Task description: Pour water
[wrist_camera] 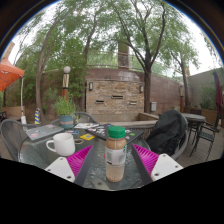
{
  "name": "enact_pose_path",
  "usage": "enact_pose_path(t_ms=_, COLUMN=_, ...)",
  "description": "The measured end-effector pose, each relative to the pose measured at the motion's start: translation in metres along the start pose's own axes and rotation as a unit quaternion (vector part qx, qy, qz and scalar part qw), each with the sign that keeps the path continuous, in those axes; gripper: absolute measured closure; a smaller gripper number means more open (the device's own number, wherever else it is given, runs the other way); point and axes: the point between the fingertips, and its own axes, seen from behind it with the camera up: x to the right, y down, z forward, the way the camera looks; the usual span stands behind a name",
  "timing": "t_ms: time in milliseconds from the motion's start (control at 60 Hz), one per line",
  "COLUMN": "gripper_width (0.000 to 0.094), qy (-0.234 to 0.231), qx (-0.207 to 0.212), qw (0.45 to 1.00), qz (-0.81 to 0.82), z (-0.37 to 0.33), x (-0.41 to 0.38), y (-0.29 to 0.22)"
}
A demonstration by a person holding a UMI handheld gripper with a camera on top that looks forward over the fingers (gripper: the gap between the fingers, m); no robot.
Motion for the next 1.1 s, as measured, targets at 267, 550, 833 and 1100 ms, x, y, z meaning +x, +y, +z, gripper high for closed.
enact_pose_path(t_ms=267, gripper_width=0.0476, qy=0.016, qx=-0.003, qw=1.000, qz=0.006, z=0.059, x=0.008, y=0.023)
enact_pose_path(t_ms=550, gripper_width=0.0560, qy=0.032, qx=-0.026, qw=0.999, qz=0.036, z=0.057, x=0.016, y=0.033)
enact_pose_path(t_ms=833, gripper_width=0.0663, qy=0.047, qx=0.001, qw=0.958, qz=-0.284, z=0.085, x=-0.050, y=-0.055)
enact_pose_path(t_ms=1100, gripper_width=0.0664, qy=0.057, qx=-0.002, qw=0.660, qz=-0.749, z=0.139, x=-0.113, y=-0.066)
